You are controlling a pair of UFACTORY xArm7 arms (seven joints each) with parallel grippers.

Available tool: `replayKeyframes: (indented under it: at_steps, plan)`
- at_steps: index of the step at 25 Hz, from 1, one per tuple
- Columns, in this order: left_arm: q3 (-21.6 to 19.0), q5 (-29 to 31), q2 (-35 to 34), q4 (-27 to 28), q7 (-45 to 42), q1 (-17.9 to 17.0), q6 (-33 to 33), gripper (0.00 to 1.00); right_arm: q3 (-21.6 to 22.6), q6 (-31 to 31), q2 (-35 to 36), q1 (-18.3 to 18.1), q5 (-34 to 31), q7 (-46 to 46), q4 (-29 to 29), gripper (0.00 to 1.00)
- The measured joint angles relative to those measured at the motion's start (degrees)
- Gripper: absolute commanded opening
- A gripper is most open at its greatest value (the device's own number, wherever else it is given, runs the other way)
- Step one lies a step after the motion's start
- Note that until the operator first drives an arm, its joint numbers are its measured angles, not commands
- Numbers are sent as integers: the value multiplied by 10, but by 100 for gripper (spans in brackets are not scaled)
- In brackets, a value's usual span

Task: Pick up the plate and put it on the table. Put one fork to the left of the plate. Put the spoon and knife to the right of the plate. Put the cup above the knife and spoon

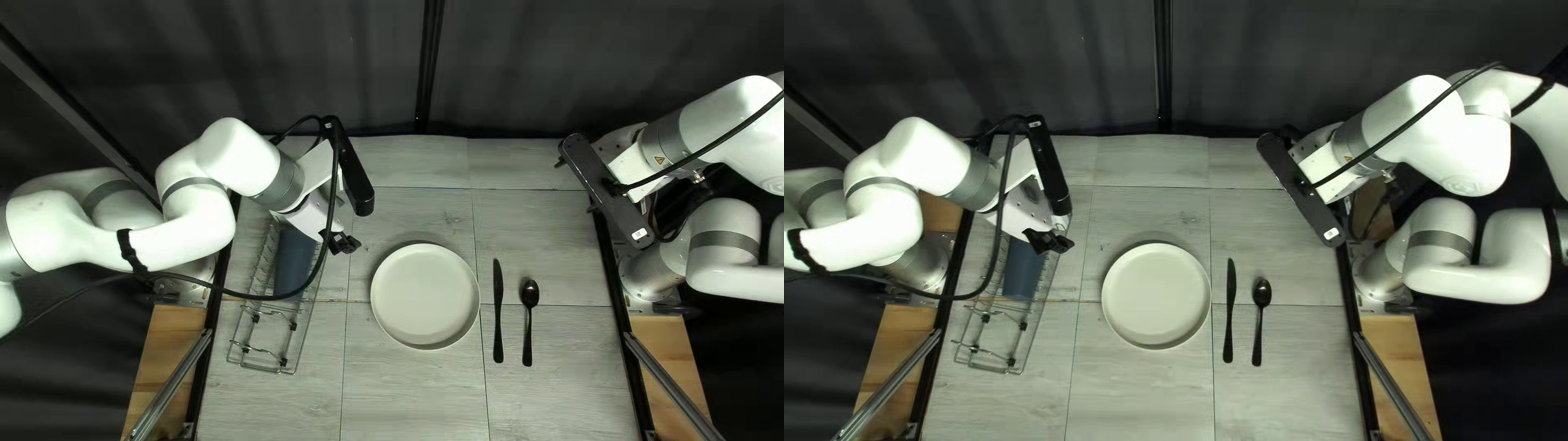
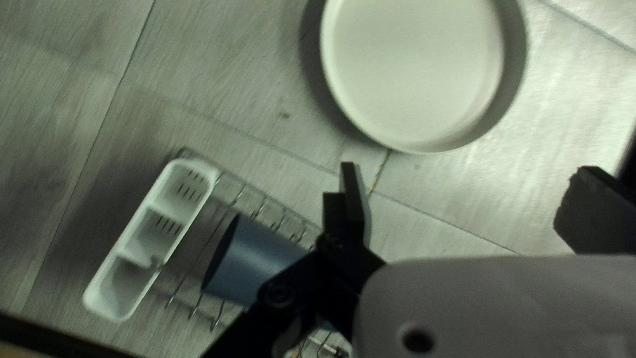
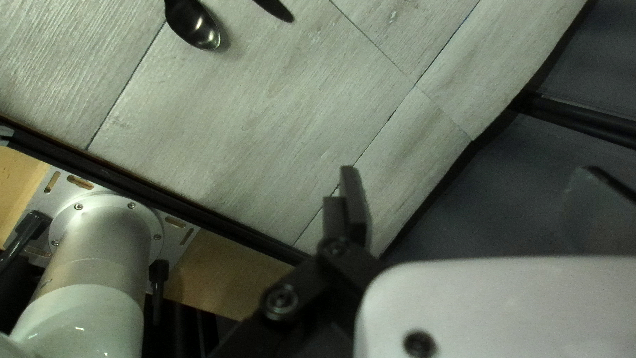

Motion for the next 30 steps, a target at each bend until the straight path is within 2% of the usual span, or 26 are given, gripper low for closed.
replayKeyframes:
  at_steps: [6,12,24,30]
  plan:
    - [-25,36,-9,1,-52,27,36,100,0,0,0,0,0,0,0,100]
    - [-34,39,-23,-30,-75,32,41,100,0,0,0,0,0,0,0,100]
    - [2,28,-55,-95,-91,37,48,100,0,0,0,0,0,0,0,100]
    - [4,34,-75,-121,-107,41,54,100,0,0,0,0,0,0,0,100]
